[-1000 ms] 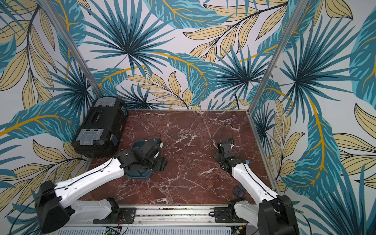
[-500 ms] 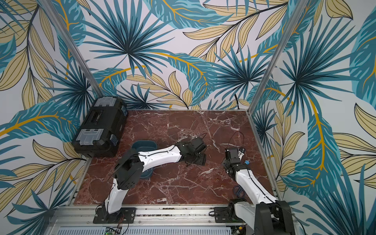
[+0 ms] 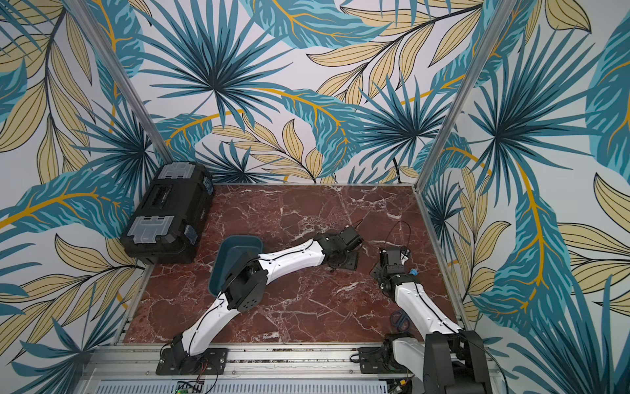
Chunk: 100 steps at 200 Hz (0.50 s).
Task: Put the screws on the desktop into the storage box
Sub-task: Pick up the screw from the center of the board.
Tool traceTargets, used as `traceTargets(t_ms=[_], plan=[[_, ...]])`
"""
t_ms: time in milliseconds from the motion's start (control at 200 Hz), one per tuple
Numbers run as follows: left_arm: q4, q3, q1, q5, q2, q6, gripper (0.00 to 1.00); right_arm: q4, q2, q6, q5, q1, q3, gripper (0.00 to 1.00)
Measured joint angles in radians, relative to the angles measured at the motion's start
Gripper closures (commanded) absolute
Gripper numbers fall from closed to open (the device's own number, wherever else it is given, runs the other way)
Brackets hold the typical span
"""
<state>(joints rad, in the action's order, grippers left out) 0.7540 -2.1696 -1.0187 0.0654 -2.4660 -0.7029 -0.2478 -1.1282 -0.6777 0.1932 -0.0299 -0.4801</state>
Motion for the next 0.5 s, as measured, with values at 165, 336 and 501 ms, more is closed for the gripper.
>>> traceTargets(t_ms=[165,336,501], plan=[[0.056,-0.076,-0.016,0.063,-0.069,0.024,0.45,0.011,-0.006,0.0,-0.01,0.002,0.0,0.6],[0.06,-0.082,-0.028,0.108,-0.078,0.048,0.47,0.012,-0.027,0.0,-0.023,0.003,0.0,0.6],[0.077,-0.139,-0.027,0.134,-0.112,0.066,0.52,0.012,-0.028,0.0,-0.027,0.003,0.0,0.6]])
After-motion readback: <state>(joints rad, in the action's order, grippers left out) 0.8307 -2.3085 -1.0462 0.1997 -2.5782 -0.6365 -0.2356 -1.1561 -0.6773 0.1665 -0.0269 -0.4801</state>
